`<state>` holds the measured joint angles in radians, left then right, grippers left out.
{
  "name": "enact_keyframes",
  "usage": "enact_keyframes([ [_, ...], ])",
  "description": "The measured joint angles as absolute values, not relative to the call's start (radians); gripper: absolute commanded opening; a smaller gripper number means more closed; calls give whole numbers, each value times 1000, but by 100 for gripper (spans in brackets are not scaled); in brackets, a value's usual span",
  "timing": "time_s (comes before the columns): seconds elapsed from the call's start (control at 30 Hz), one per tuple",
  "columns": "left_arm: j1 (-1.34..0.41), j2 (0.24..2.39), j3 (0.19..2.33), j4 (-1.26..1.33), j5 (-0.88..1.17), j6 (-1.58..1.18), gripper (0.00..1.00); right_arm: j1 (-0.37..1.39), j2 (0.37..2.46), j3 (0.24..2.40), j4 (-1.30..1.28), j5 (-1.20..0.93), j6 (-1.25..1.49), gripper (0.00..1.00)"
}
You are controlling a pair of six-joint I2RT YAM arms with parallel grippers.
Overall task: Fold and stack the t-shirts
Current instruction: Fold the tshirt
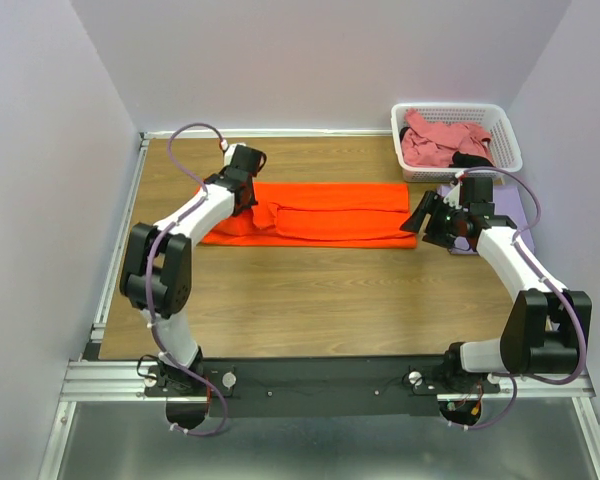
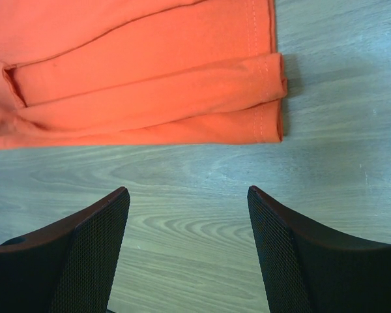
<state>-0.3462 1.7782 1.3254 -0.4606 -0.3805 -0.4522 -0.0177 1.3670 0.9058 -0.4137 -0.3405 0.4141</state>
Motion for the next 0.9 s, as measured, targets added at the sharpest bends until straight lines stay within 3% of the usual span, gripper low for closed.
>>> enact_keyframes([
  [0.23, -308, 1980, 1573, -469, -397, -379, 0, -12, 1367, 906, -418, -363, 397, 80],
  [0.43, -307, 2059, 1649, -465, -397, -355, 0, -7, 1367, 906, -424, -378, 384, 80],
  [0.57, -307, 2101, 1670, -450, -397, -350, 6, -7, 1367, 906, -428, -383, 378, 80],
  [0.7, -305, 2126, 1675, -450, -397, -349, 25, -7, 1367, 906, -433, -384, 373, 80],
  [0.9, -282, 2117, 1660, -433, -393, -370, 65, -7, 1367, 908, -440, -384, 372, 80],
])
